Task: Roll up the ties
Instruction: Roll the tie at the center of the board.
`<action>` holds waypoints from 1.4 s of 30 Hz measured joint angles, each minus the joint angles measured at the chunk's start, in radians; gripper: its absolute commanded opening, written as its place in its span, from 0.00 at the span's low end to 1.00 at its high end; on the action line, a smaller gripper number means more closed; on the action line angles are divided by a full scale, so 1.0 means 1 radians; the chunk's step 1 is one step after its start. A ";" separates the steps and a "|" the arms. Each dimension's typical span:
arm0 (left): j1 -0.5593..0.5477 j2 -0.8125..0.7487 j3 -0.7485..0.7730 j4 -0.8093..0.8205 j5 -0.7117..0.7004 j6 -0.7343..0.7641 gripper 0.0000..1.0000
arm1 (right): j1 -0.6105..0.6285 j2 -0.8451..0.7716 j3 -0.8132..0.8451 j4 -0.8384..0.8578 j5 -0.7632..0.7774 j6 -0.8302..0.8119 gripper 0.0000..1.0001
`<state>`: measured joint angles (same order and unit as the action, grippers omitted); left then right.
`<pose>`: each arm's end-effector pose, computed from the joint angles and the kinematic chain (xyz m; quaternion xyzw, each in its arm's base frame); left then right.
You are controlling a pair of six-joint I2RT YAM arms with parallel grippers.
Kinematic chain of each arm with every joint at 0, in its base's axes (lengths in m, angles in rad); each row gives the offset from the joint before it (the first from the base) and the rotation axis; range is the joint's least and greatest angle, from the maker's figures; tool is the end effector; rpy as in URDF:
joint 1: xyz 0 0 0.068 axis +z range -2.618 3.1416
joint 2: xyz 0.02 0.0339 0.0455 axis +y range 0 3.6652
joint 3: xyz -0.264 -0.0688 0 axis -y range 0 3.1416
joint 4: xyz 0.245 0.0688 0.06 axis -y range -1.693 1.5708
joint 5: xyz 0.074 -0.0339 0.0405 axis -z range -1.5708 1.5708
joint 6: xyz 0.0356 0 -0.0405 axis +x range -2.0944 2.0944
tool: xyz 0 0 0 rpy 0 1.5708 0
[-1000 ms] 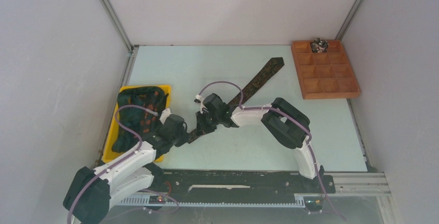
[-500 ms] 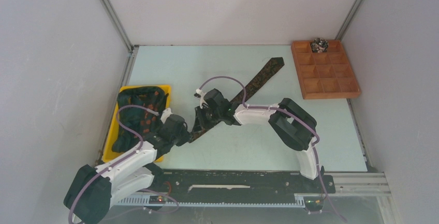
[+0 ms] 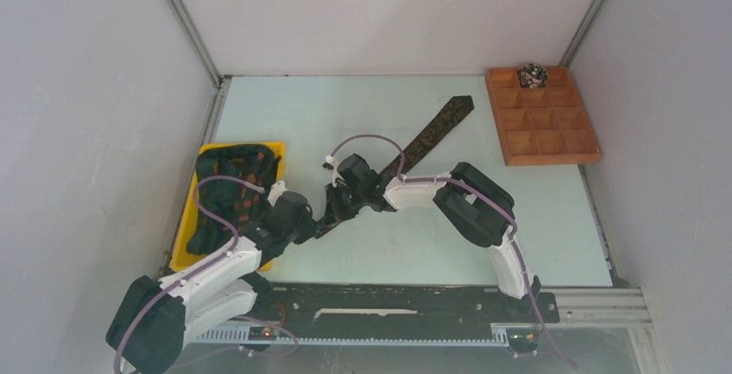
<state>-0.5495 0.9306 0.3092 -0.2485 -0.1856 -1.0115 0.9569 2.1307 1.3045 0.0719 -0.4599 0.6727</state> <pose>0.1456 -0.0815 0.1481 -0.2451 0.9031 -0.1787 0.3041 0.2449 0.3749 0.1252 -0.2161 0.8718 0.4248 0.1130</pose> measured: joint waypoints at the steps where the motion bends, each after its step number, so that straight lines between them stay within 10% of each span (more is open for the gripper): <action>1: 0.000 -0.002 0.000 -0.001 0.000 0.000 0.00 | 0.000 0.001 0.001 0.000 0.000 0.000 0.01; 14: 0.000 -0.122 -0.042 -0.058 0.006 -0.003 0.13 | -0.010 0.013 0.011 -0.001 -0.016 -0.003 0.00; 23: 0.000 -0.281 -0.068 -0.184 -0.011 -0.038 0.66 | -0.010 0.014 0.011 0.005 -0.020 -0.003 0.00; 42: -0.003 -0.364 -0.086 -0.257 -0.074 -0.216 0.56 | -0.018 0.015 0.000 0.028 -0.040 -0.010 0.00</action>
<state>-0.5526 0.5671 0.2234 -0.5060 -0.2596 -1.2274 0.9390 2.1460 1.3041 0.1001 -0.4999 0.6624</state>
